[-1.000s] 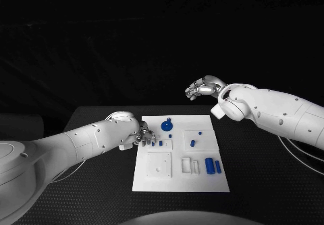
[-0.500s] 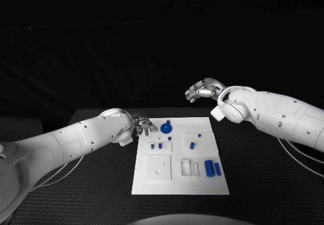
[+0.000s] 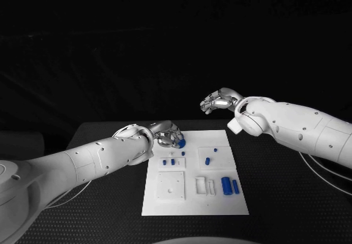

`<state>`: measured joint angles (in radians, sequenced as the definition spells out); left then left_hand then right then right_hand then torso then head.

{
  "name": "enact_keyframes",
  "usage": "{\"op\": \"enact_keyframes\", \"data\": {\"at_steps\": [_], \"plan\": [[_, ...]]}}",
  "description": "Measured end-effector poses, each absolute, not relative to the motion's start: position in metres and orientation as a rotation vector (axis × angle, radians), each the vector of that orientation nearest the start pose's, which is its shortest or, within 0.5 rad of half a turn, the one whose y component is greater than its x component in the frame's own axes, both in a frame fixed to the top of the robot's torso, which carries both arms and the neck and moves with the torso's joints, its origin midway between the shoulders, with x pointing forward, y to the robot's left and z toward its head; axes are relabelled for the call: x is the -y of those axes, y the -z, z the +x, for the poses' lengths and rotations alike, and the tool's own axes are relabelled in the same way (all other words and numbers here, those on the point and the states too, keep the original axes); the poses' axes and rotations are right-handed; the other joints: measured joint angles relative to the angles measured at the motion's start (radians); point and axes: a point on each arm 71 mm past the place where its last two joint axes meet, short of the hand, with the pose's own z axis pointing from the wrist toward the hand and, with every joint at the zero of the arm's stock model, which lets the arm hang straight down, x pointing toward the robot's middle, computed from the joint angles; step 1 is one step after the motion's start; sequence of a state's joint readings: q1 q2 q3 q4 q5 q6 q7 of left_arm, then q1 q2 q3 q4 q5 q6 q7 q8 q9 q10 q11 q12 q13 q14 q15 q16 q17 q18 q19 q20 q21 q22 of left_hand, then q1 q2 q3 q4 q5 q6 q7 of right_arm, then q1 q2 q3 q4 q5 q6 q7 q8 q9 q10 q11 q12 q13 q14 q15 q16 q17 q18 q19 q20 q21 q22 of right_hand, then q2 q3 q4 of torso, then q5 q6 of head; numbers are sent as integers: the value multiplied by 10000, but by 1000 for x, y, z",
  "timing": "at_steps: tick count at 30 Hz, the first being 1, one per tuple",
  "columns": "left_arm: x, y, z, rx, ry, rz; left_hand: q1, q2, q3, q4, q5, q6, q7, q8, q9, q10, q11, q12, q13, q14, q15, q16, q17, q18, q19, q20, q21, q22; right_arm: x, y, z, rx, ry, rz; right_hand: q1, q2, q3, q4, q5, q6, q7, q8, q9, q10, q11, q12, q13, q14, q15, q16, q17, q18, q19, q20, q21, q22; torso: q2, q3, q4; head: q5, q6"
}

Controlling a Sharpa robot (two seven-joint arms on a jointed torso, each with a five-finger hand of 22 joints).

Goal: Assemble the parts on the task board

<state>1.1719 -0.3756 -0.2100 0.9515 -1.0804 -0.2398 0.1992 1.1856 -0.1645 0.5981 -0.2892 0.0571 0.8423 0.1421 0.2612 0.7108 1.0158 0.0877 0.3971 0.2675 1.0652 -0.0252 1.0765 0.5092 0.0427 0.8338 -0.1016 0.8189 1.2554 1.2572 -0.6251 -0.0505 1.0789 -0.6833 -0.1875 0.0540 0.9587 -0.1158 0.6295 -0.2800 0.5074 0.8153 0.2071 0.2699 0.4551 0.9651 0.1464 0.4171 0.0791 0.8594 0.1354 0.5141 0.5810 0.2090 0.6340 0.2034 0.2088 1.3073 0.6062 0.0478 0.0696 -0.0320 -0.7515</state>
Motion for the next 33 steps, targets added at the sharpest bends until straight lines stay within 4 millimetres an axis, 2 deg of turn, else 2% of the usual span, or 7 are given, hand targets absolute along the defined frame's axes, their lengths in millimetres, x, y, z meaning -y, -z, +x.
{"op": "enact_keyframes", "data": {"at_steps": [5,9,11,15,22,25,33], "plan": [[-95,288,527,-18300,9084,1978,0,0,-146,14,0,107,-201,-180,-345,241,-44,-775,-201,235,-19,0,183,-42,102,-23,-61,13,222,191,569,-17602,-9487,5630,0,0,0,0,0,2,-2,0,0,0,0,0,0,0,0,0,1,0,0,0,0,0,9,0,-12,-19,39],[-95,295,528,-18167,8678,2577,146,41,-216,2,42,197,-290,-222,-514,446,-93,-1119,-249,493,-75,245,370,-25,349,-89,-25,110,221,191,569,-17609,-9511,5615,0,0,0,0,0,2,-2,0,0,0,0,38,0,0,0,0,1,0,0,0,0,0,12,3,-17,-25,55],[-98,296,532,-18114,8422,2756,145,41,-258,17,42,235,-252,-273,-596,560,-87,-1275,-264,520,-85,384,465,38,396,-124,26,183,220,191,568,-17614,-9528,5606,0,0,0,0,0,3,-3,0,0,0,0,38,1,0,0,0,1,0,0,0,0,0,12,9,-22,-26,71],[-96,298,533,-18079,8127,3101,185,80,-313,17,42,332,-157,-295,-756,823,-75,-1576,-275,665,-92,858,722,42,656,-182,265,363,221,191,568,-17610,-9518,5613,0,0,0,0,0,3,-3,0,0,0,0,38,0,0,0,0,1,0,0,0,0,0,13,18,-26,-38,78],[-91,306,532,-18237,7718,3485,184,80,-365,68,41,337,-178,-476,-968,915,-75,-1993,-322,713,-69,1334,959,41,780,-235,443,527,219,190,567,-17633,-9599,5568,0,0,0,0,0,4,-4,0,-9,0,0,37,1,0,0,0,1,0,0,0,0,0,23,19,-23,-66,47],[-92,310,531,-18304,7575,3540,185,80,-367,70,41,288,-157,-491,-1043,822,-14,-2191,-372,749,-33,1443,1006,39,870,-252,497,527,217,190,566,-17645,-9640,5545,0,0,0,0,0,4,-4,0,-9,0,0,37,1,0,0,0,1,-1,0,0,0,2,31,19,-23,-74,45],[-90,312,532,-18338,7319,3572,145,120,-367,70,78,287,-156,-491,-1127,799,-5,-2293,-389,749,-33,1626,1059,37,959,-268,600,526,216,189,565,-17654,-9691,5517,0,0,0,0,0,5,-5,0,-9,0,0,37,-8,0,0,0,-2,0,37,37,0,8,36,14,-23,-122,37]]}}
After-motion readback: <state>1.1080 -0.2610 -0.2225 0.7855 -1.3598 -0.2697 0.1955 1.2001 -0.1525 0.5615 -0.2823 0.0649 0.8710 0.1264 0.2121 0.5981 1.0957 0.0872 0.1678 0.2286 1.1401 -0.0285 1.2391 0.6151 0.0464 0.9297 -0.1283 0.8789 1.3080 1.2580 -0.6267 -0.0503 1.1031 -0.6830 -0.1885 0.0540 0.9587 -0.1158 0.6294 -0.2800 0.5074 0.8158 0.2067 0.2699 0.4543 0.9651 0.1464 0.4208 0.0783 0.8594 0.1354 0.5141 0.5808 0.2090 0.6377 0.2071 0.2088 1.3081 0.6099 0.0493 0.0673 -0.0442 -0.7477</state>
